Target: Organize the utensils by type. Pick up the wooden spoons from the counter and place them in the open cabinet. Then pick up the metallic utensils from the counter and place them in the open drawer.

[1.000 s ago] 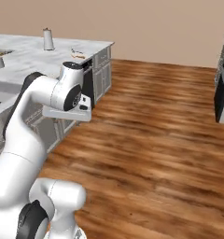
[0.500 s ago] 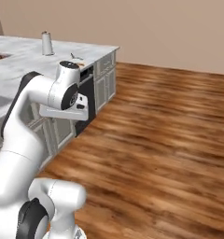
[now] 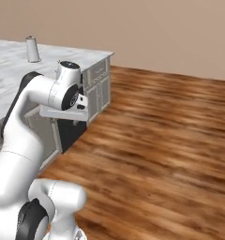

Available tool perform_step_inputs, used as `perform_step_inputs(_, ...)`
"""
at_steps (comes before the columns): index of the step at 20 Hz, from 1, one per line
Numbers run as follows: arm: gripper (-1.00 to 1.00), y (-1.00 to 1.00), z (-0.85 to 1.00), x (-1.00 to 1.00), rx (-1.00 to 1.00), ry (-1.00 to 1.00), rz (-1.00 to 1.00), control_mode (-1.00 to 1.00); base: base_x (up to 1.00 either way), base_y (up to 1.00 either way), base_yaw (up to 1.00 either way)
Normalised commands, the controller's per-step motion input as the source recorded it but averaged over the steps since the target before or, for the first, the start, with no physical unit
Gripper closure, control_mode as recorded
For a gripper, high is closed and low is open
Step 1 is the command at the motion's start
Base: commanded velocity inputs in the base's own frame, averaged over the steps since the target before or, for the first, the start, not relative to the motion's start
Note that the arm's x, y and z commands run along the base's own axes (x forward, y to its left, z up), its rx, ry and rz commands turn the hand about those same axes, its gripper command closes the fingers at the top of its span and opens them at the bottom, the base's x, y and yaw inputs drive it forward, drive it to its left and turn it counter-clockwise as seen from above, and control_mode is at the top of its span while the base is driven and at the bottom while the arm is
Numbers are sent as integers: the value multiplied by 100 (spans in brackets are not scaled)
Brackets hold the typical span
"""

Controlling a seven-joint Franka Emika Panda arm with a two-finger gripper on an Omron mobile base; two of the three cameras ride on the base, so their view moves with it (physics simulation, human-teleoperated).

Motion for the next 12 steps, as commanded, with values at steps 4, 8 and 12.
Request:
perform_step_inputs(4,-100,0,0,0,0,0,0,100,100,0,14)
perform_step_inputs(8,-100,0,0,0,0,0,0,100,100,0,15)
perform_step_inputs(12,-100,0,0,0,0,0,0,100,100,0,15)
